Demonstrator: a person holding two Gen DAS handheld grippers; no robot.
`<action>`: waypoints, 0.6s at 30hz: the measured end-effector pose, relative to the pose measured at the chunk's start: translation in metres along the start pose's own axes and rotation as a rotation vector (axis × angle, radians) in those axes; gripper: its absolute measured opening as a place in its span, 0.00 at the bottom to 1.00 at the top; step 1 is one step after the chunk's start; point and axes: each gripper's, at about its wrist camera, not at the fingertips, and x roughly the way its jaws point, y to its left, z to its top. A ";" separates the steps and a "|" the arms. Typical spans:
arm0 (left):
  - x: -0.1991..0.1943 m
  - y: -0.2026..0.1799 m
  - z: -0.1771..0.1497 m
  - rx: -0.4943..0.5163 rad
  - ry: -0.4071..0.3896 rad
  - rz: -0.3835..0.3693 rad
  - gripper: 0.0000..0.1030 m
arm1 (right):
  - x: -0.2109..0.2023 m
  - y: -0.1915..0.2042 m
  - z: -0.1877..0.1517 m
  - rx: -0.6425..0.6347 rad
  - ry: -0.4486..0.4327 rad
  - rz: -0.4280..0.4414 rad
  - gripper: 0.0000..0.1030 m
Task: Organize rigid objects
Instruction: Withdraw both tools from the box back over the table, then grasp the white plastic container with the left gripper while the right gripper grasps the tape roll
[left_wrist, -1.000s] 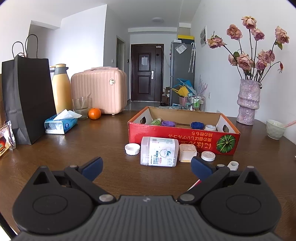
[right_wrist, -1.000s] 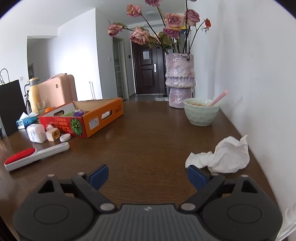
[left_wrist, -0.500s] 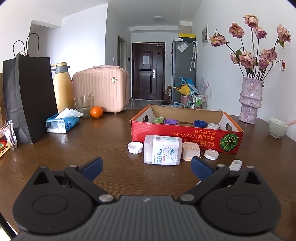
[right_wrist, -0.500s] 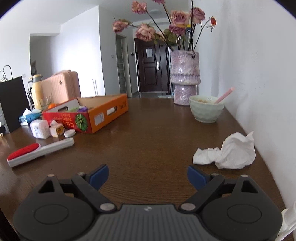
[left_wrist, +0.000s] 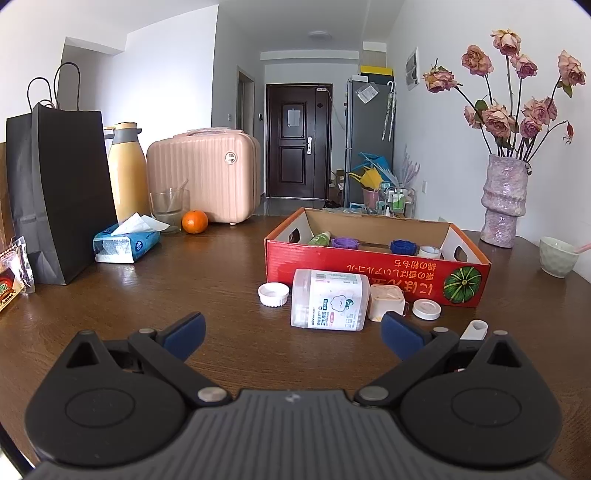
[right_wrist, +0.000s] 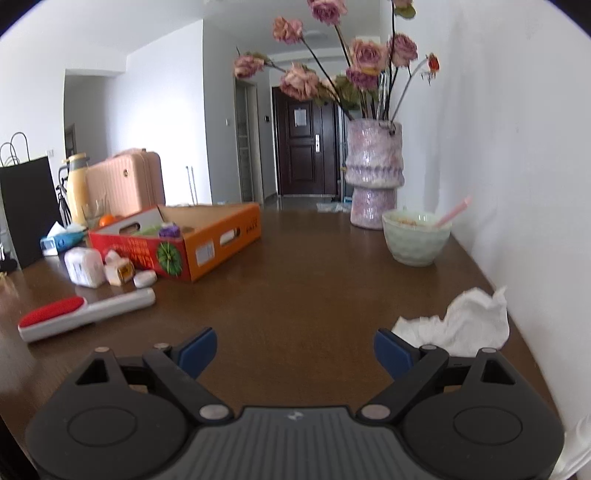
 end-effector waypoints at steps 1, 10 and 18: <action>0.001 0.001 0.000 -0.001 0.003 -0.002 1.00 | -0.001 0.004 0.005 0.003 -0.012 0.008 0.89; 0.036 0.010 -0.011 0.012 0.104 -0.008 1.00 | 0.035 0.083 0.033 -0.036 -0.003 0.123 0.89; 0.081 0.006 0.006 0.077 0.134 -0.088 1.00 | 0.105 0.144 0.055 -0.015 0.076 0.176 0.83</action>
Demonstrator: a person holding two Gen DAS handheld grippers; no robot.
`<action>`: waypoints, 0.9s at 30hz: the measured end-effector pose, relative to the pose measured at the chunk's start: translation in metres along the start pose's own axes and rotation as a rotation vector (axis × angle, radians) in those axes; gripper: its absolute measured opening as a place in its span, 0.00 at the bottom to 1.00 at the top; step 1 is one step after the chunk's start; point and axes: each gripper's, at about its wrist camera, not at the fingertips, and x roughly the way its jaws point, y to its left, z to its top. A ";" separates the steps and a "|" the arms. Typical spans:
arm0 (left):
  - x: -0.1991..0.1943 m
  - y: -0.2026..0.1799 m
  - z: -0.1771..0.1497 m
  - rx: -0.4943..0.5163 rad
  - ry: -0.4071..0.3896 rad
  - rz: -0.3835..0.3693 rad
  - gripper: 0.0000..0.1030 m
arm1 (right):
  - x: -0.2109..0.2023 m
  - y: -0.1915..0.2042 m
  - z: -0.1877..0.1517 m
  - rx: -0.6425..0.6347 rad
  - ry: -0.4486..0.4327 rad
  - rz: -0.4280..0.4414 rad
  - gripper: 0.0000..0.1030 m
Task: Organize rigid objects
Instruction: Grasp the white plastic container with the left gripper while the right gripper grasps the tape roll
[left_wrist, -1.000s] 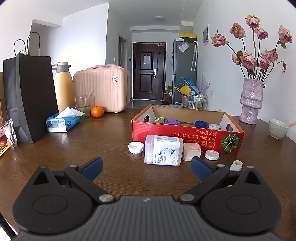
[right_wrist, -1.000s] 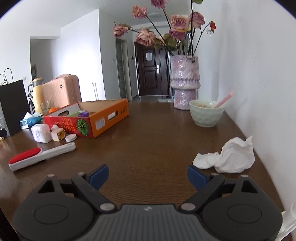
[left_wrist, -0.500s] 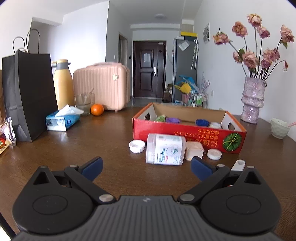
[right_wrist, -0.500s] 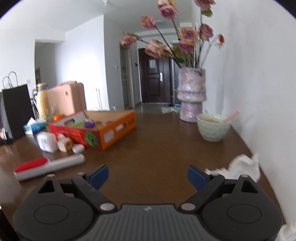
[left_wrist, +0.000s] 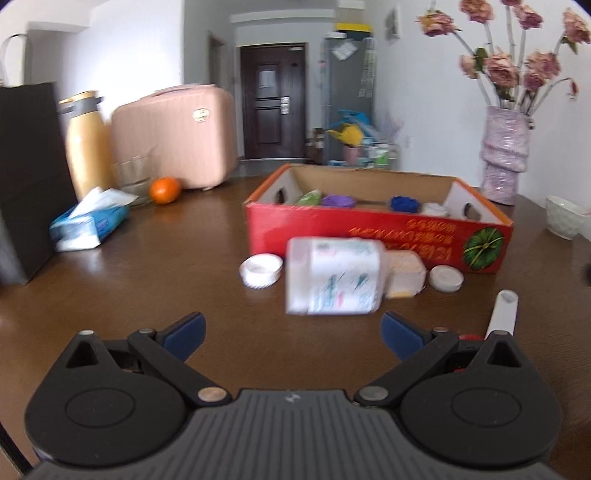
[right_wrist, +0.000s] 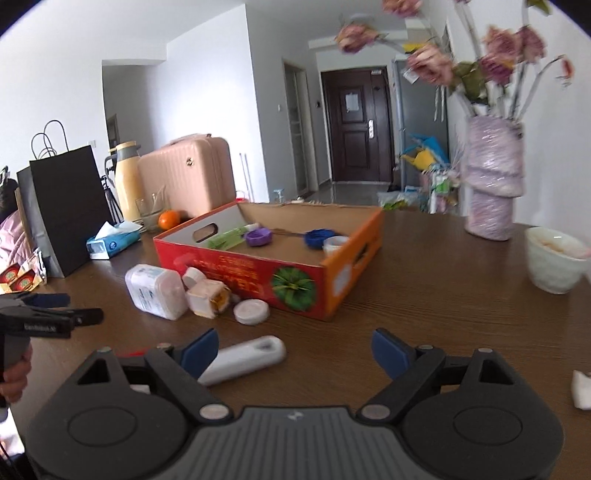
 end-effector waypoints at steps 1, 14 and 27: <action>0.006 -0.001 0.004 0.010 -0.009 -0.014 1.00 | 0.011 0.007 0.004 -0.007 0.010 0.004 0.81; 0.057 0.048 0.040 -0.153 0.014 -0.191 0.67 | 0.112 0.077 0.033 0.004 0.078 0.230 0.53; 0.052 0.079 0.026 -0.275 0.103 -0.406 0.27 | 0.133 0.125 0.026 0.137 0.086 0.269 0.25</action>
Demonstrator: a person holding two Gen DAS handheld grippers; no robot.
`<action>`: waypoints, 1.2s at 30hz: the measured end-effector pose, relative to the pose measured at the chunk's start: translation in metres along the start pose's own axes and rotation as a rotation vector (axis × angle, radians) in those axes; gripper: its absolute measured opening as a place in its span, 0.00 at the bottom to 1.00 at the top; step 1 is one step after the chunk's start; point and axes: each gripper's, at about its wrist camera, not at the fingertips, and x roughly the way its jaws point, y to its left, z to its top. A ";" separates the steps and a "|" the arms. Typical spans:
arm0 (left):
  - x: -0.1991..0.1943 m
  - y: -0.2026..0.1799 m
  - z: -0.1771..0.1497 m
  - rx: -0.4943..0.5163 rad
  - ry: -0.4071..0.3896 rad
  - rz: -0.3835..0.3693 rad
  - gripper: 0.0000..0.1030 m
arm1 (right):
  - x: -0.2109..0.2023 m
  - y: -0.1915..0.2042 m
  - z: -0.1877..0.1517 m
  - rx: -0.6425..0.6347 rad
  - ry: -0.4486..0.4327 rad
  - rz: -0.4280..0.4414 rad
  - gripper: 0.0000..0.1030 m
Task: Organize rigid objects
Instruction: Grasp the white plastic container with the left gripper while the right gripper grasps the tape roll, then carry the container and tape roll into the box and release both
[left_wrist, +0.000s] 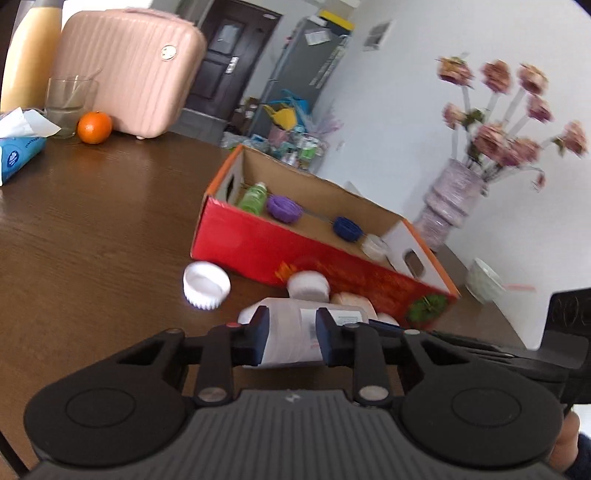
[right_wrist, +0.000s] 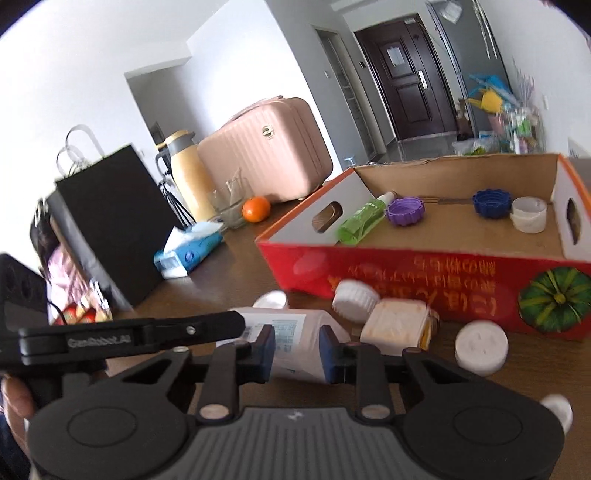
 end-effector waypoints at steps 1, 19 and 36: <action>-0.007 0.001 -0.008 -0.001 0.004 -0.004 0.27 | -0.005 0.006 -0.006 -0.017 0.003 -0.005 0.25; -0.049 0.020 -0.041 -0.044 0.016 0.022 0.43 | -0.040 0.042 -0.063 0.120 -0.032 0.010 0.31; -0.082 -0.005 -0.054 0.069 -0.074 -0.014 0.28 | -0.058 0.060 -0.070 0.176 -0.108 -0.015 0.18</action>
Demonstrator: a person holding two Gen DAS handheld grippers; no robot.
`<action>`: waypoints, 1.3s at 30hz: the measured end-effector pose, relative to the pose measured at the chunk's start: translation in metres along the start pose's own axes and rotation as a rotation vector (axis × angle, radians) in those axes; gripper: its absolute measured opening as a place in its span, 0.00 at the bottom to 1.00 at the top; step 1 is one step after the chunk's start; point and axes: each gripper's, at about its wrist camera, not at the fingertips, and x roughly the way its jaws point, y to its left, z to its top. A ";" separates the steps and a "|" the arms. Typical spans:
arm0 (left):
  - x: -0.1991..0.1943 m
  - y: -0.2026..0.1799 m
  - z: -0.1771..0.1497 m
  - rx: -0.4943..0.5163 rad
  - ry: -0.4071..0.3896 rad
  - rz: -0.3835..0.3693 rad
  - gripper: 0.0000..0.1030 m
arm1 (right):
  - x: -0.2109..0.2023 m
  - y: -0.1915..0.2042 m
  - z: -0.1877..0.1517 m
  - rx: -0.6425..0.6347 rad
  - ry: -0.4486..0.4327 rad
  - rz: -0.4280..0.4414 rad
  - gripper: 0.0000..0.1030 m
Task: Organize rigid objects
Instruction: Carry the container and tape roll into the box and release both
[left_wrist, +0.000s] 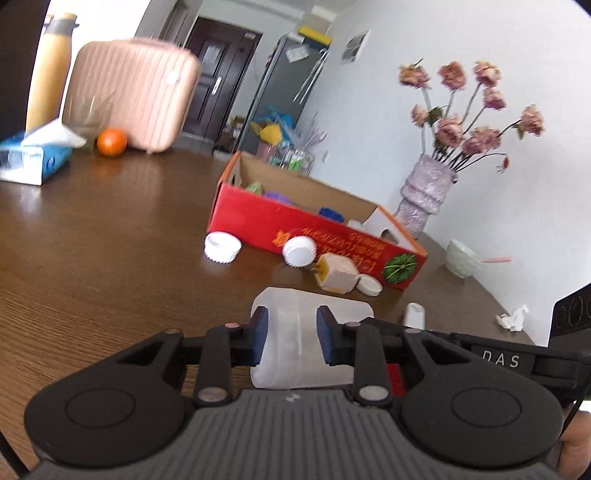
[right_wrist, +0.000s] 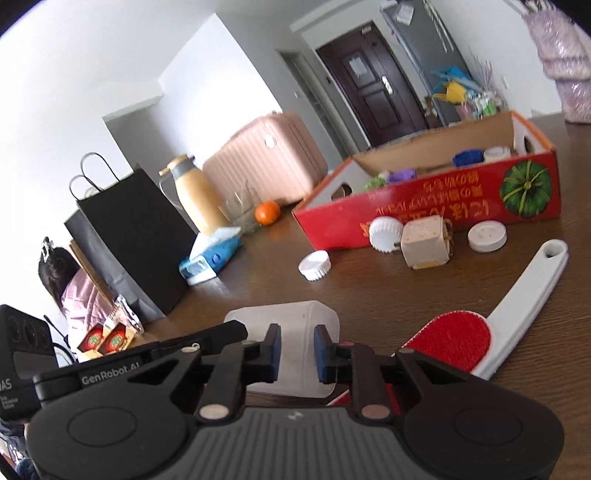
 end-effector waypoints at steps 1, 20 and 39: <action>-0.005 -0.004 0.000 0.003 -0.010 -0.011 0.28 | -0.007 0.003 -0.001 -0.007 -0.016 0.000 0.18; 0.095 -0.064 0.135 0.081 -0.056 -0.092 0.26 | -0.011 -0.045 0.148 -0.046 -0.194 -0.027 0.18; 0.377 -0.021 0.192 0.030 0.349 0.032 0.26 | 0.196 -0.206 0.249 0.180 0.147 -0.315 0.51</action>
